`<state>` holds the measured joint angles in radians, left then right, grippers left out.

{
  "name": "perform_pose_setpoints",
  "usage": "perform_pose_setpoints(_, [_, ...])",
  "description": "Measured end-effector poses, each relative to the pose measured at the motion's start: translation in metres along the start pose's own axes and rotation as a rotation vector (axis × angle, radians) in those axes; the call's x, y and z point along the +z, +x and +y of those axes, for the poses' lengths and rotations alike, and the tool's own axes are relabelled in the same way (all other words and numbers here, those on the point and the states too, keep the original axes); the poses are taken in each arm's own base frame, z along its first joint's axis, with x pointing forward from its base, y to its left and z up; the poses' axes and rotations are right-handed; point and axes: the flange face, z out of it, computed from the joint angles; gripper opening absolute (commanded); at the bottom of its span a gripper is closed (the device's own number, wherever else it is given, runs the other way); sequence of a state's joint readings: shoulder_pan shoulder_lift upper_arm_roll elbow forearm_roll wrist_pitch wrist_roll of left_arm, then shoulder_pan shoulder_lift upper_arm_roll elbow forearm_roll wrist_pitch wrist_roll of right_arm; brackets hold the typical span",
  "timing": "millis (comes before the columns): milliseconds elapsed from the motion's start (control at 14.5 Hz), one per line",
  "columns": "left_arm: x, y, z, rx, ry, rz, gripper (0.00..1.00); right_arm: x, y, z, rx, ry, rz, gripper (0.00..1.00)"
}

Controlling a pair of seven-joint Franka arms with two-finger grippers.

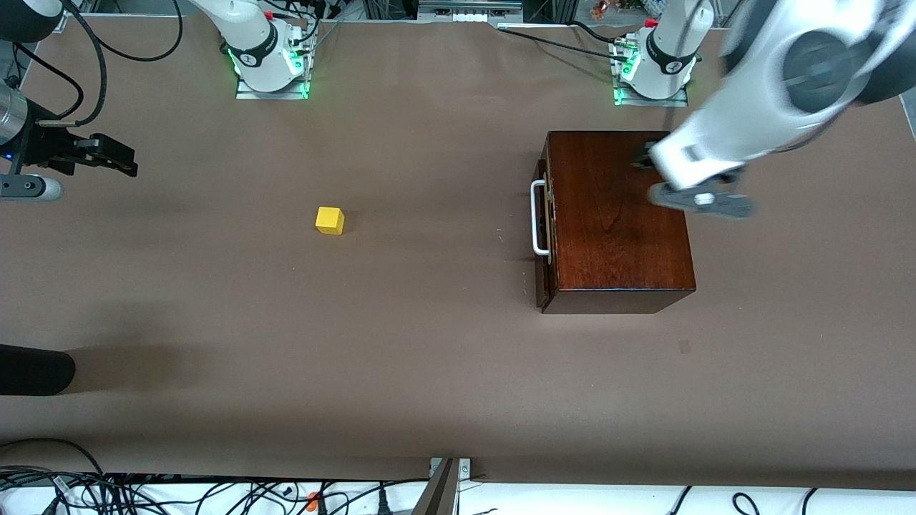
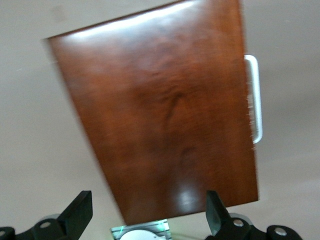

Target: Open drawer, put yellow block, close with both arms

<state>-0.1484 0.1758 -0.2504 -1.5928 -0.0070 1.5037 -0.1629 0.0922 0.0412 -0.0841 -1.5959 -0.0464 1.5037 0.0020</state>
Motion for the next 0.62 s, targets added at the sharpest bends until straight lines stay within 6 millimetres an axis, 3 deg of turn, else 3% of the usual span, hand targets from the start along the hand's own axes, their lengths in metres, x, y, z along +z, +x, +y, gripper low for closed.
perform_pose_setpoints(344, [0.062,0.035,0.112,-0.015,-0.013,0.049,1.0,0.0,0.0,0.0,0.0,0.0,0.0,1.0])
perform_pose_setpoints(481, [0.079,0.044,0.14,-0.013,-0.029,0.081,1.0,0.0,0.0,0.0,0.0,0.0,0.0,1.0])
perform_pose_setpoints(619, [0.094,0.054,0.154,0.006,-0.03,0.112,1.0,0.0,0.0,0.0,0.0,0.0,0.0,1.0])
